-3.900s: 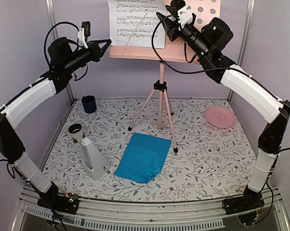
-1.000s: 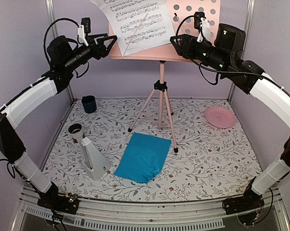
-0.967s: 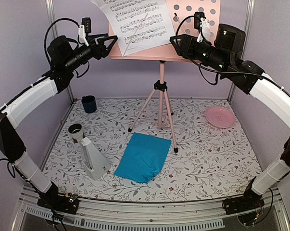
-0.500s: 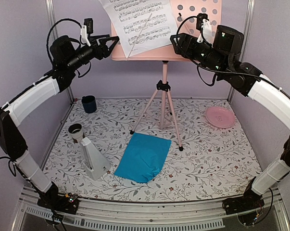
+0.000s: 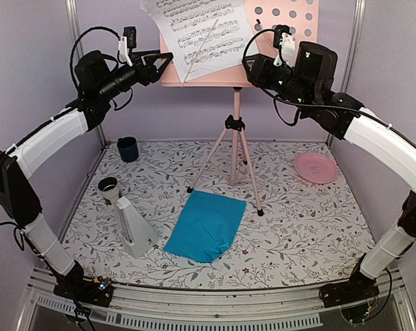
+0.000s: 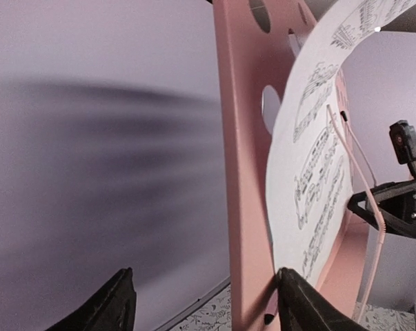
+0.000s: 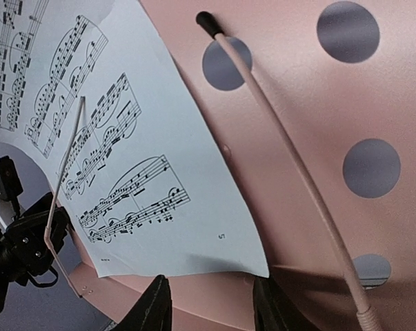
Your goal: Set up the instrument practice props
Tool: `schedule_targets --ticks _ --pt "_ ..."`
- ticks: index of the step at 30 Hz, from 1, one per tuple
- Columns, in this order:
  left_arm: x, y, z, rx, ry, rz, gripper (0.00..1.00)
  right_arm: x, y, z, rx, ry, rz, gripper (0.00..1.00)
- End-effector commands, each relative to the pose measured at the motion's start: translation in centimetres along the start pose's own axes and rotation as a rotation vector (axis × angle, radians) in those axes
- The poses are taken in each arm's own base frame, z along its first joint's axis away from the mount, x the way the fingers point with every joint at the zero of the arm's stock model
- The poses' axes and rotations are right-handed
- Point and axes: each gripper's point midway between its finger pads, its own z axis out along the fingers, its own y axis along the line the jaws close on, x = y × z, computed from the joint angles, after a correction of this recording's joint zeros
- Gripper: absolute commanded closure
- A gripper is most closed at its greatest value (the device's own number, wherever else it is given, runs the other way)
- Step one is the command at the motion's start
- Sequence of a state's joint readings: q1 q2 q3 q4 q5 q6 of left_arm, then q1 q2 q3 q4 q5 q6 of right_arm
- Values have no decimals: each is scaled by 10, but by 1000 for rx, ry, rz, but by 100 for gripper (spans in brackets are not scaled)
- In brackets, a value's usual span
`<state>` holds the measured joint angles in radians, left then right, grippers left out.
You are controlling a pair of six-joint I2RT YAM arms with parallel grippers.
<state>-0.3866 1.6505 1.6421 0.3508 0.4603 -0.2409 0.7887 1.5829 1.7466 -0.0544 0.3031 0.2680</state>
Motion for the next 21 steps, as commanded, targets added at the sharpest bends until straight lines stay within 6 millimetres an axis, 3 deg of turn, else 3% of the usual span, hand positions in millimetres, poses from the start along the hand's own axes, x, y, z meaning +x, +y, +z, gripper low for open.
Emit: schedule_targets --ticks 1,10,14,17,21 --pt "-7 -9 5 37 -18 -5 30 -7 5 -2 -39 -46 12 63" --pt "-9 -10 7 50 -21 -8 31 -17 14 -5 -102 -110 -8 68" --pt "-10 -11 7 50 -22 -10 32 -24 4 -8 -44 -126 23 47" --pt "-11 -11 6 46 -25 -5 32 -22 -4 -20 -23 -135 100 44" --pt "-13 -12 6 45 -34 -4 34 -3 -10 -21 -4 -124 175 39"
